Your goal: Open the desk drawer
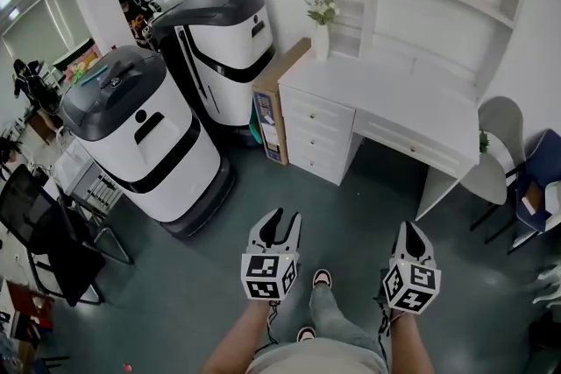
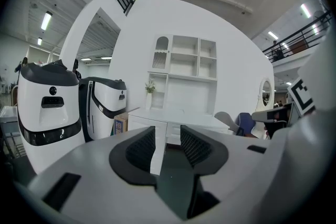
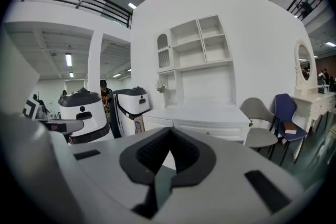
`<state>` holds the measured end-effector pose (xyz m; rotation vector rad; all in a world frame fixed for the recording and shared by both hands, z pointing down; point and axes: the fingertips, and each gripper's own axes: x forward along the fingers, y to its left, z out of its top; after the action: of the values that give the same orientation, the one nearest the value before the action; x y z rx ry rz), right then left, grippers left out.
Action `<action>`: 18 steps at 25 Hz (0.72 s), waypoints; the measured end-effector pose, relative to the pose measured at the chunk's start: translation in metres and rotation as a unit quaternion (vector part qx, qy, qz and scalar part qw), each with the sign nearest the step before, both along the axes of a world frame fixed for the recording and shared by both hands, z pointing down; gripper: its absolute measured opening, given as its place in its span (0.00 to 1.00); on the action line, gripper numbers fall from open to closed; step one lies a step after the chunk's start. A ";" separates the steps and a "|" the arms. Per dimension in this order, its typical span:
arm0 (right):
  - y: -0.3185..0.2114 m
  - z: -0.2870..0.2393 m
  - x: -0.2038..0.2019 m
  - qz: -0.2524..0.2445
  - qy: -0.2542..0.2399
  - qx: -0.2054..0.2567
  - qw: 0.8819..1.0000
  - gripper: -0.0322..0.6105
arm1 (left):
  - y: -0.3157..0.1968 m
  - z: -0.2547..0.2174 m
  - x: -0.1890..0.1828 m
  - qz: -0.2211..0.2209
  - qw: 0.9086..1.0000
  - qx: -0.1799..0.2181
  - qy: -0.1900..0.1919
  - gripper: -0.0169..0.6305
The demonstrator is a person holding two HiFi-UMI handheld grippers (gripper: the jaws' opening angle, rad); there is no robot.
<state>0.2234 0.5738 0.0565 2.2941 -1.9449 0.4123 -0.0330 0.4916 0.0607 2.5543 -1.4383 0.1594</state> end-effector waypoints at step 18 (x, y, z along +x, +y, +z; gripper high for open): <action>-0.196 0.007 0.063 -0.019 -0.007 -0.022 1.000 0.06 | -0.195 0.001 0.063 -0.009 1.000 -0.010 -0.013 0.27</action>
<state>0.2867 0.3775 0.0632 2.2294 -1.9637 0.4621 0.0296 0.2966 0.0618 2.5312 -1.4620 0.2029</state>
